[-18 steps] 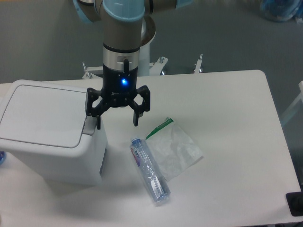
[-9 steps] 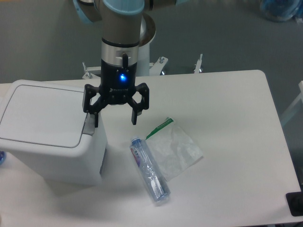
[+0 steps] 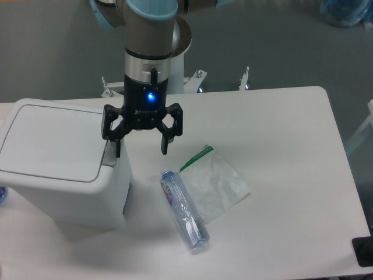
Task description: Open the trash can
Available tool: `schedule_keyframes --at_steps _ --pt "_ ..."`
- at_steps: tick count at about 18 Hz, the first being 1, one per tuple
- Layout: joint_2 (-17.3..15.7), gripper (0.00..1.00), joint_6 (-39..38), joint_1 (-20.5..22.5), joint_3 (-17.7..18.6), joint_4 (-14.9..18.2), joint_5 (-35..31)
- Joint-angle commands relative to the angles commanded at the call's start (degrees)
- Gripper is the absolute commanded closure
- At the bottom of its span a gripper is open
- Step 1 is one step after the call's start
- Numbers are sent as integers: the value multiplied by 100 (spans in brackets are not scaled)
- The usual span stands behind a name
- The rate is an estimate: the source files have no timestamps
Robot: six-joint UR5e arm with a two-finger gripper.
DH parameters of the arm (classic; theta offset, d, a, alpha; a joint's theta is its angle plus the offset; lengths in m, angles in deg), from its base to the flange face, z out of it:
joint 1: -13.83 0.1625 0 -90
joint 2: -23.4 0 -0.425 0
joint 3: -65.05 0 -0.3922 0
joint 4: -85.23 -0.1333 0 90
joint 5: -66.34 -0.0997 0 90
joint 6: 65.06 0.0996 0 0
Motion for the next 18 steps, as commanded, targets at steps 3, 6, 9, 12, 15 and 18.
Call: schedule_keyframes --at_steps 3,6,9,12,15,18 --pt "9 0 0 0 17 0 -9" --pt "17 0 0 0 26 0 -9" --pt "17 0 0 0 26 0 -9" --pt "26 0 0 0 18 0 -9" --pt "-18 0 -17 52 -245 9 175" --pt "-62 0 61 210 -483 0 246"
